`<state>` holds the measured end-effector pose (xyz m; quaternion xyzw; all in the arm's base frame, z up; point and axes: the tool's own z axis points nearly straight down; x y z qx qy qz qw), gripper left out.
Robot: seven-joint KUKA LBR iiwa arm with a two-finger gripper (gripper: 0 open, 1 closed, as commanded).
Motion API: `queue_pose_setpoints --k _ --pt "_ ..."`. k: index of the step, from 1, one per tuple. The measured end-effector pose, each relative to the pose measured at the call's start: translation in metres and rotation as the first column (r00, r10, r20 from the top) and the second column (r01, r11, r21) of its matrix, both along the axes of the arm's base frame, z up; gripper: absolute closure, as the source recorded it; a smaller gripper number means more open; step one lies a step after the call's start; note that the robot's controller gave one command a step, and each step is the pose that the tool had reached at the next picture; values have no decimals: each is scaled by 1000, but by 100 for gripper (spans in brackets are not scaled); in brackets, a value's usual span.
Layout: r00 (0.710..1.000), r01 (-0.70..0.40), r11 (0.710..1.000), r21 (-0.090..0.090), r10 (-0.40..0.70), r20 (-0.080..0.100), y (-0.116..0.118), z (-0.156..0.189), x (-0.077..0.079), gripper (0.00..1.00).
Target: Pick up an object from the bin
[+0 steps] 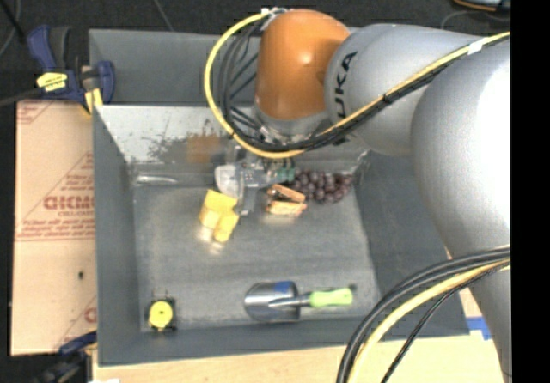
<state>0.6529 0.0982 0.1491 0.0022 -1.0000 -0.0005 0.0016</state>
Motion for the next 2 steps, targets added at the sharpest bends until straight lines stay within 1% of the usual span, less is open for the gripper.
queue_pose_setpoints --k 1,2 --pt "1000 1 1000 0 -1 5 0 5 0 0" --pt "1000 16 1000 1 -16 3 -4 7 -2 0"
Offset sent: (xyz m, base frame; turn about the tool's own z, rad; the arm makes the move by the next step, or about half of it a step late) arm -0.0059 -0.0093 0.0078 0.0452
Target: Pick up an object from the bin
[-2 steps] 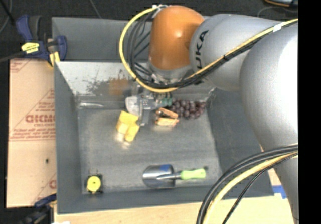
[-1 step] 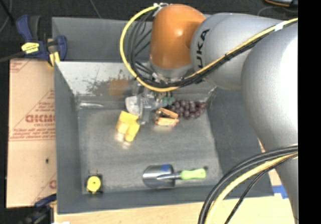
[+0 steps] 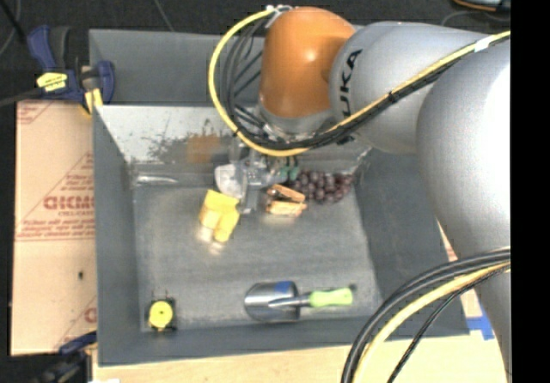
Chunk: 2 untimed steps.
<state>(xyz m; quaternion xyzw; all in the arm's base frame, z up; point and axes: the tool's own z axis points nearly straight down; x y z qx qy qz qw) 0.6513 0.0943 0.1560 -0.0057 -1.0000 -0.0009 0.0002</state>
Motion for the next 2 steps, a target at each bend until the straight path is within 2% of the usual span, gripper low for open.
queue_pose_setpoints --k 1,2 --pt "991 -136 991 -2 136 11 -29 -54 -9 0" --pt "996 -87 996 1 87 2 -39 -80 -6 0"
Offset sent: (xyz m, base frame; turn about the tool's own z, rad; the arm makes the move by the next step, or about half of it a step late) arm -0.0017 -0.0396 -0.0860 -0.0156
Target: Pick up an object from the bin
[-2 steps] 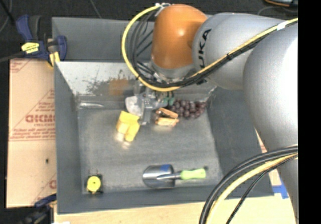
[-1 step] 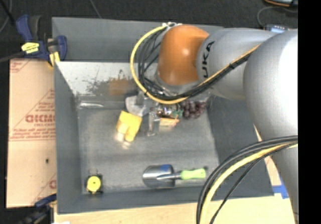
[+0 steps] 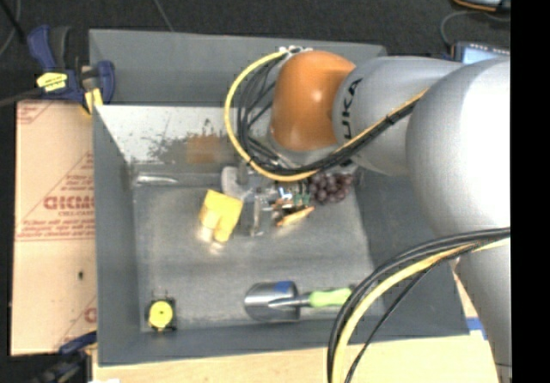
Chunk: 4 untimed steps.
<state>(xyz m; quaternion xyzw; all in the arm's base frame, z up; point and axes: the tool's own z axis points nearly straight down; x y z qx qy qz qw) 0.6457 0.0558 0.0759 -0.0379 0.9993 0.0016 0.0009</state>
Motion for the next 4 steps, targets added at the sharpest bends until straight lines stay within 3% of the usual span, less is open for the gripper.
queue_pose_setpoints --k 1,2,3,4 --pt "990 142 990 1 -142 14 22 -2 -20 0" --pt "982 187 982 6 -187 9 49 -2 -39 100" --pt "980 197 980 7 -197 10 46 -2 -35 100" --pt "987 163 987 -1 -163 1 55 34 -34 100"
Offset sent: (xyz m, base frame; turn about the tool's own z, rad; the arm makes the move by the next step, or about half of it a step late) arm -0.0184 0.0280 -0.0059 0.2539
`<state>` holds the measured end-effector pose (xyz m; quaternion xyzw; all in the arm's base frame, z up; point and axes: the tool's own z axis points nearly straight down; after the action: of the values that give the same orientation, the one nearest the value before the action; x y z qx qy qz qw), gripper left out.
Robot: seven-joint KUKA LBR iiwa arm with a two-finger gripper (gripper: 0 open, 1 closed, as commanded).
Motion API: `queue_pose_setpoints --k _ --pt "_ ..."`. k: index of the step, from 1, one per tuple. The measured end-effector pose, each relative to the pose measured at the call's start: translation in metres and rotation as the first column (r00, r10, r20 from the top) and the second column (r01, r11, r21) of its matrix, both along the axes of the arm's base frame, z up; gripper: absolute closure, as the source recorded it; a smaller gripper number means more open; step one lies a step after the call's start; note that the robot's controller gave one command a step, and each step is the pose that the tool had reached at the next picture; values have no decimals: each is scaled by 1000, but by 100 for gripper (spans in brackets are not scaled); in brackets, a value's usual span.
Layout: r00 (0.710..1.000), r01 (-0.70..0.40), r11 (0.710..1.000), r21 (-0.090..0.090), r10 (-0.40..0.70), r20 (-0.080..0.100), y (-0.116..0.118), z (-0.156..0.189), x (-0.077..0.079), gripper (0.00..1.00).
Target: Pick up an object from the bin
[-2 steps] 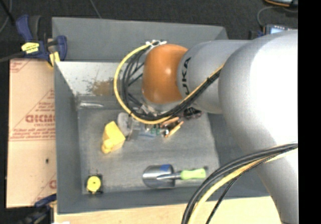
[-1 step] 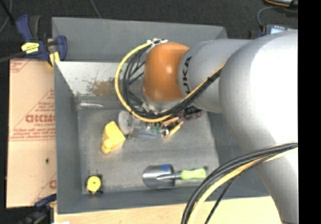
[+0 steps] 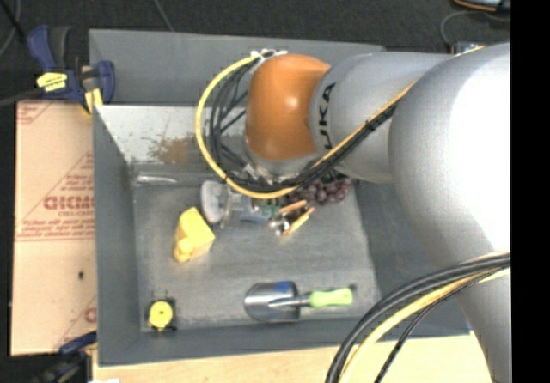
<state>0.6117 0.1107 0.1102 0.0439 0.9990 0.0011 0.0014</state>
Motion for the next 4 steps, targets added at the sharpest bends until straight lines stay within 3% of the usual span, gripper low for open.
queue_pose_setpoints --k 1,2,3,4 --pt "999 33 999 4 -33 11 25 42 -13 100" --pt "990 143 990 6 -143 6 41 70 -9 100" --pt "999 -31 1000 3 31 18 53 56 9 100" --pt "993 -117 993 2 117 9 61 44 13 100"
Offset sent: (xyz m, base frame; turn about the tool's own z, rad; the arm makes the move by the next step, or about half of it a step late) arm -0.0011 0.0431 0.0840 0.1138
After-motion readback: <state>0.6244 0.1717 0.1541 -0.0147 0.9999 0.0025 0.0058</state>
